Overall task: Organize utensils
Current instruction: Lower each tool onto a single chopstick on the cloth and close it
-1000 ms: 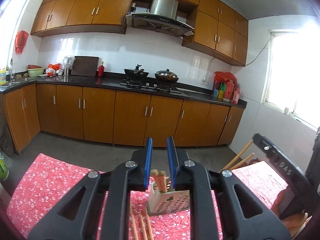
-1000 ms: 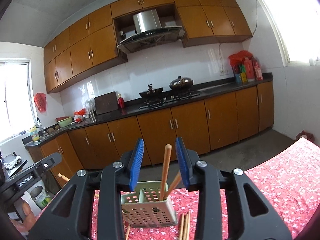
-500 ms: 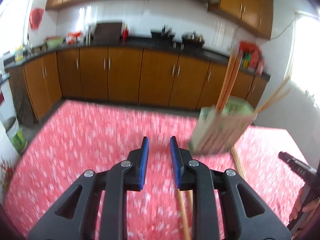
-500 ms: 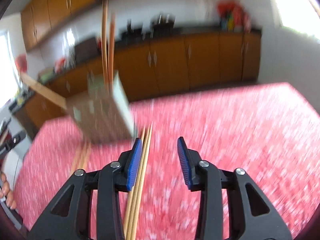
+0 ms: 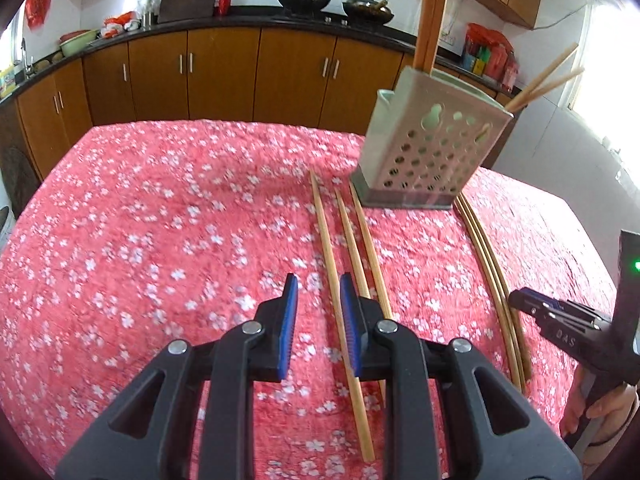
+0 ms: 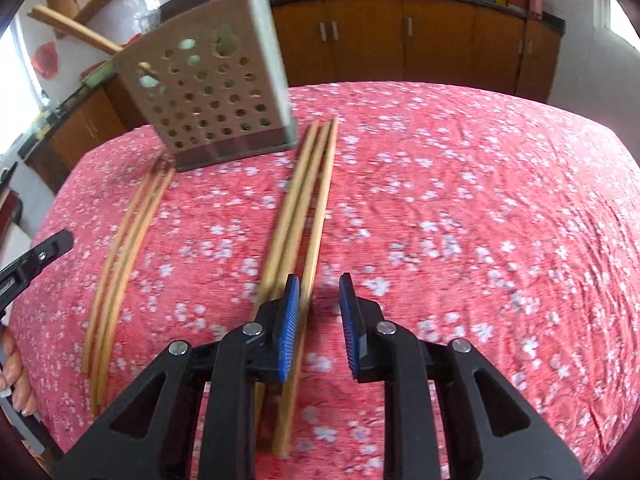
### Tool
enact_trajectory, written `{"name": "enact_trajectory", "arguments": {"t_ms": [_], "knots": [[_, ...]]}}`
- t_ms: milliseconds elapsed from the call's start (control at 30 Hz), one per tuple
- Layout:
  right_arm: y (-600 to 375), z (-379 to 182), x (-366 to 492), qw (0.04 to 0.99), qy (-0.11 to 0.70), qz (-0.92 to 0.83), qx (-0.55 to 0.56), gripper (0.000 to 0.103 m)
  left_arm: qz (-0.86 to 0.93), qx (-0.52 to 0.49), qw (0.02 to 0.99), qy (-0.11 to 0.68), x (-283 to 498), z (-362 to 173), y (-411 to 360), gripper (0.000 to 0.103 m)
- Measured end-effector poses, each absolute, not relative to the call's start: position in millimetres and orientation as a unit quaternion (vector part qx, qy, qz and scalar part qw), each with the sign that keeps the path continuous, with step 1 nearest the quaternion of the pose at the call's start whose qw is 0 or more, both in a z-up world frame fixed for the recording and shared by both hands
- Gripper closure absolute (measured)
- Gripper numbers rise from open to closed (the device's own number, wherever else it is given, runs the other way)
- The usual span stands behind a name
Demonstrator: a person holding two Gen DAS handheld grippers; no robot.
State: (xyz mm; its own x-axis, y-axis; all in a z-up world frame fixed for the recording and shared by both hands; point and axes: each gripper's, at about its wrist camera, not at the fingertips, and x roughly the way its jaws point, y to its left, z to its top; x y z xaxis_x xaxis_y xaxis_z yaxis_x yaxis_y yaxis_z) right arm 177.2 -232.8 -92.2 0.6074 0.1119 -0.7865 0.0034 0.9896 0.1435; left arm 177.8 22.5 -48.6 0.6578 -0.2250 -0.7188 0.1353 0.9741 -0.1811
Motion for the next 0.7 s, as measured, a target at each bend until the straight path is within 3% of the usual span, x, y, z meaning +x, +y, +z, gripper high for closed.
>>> {"name": "enact_trajectory", "arguments": {"t_ms": [33, 133, 233, 467, 700], "knots": [[-236.0, -93.5, 177.6, 0.895, 0.442, 0.02, 0.063, 0.087, -0.102, -0.056, 0.907, 0.405, 178.6, -49.9, 20.4, 0.08], [-246.1, -91.5, 175.8, 0.895, 0.441, 0.018, 0.068, 0.087, -0.112, -0.059, 0.901, 0.414, 178.5, -54.2, 16.6, 0.08], [-246.8, -92.2, 173.1, 0.897, 0.438, 0.014, 0.052, 0.093, -0.124, -0.056, 0.896, 0.422, 176.9, -58.9, 10.5, 0.082], [-252.3, -91.8, 168.5, 0.897, 0.437, 0.015, 0.064, 0.094, -0.13, -0.025, 0.887, 0.442, 174.3, -72.1, -3.9, 0.092], [-253.2, -90.1, 162.0, 0.898, 0.434, 0.02, 0.069, 0.094, -0.101, -0.013, 0.89, 0.444, 177.1, -76.2, 0.7, 0.094]]}}
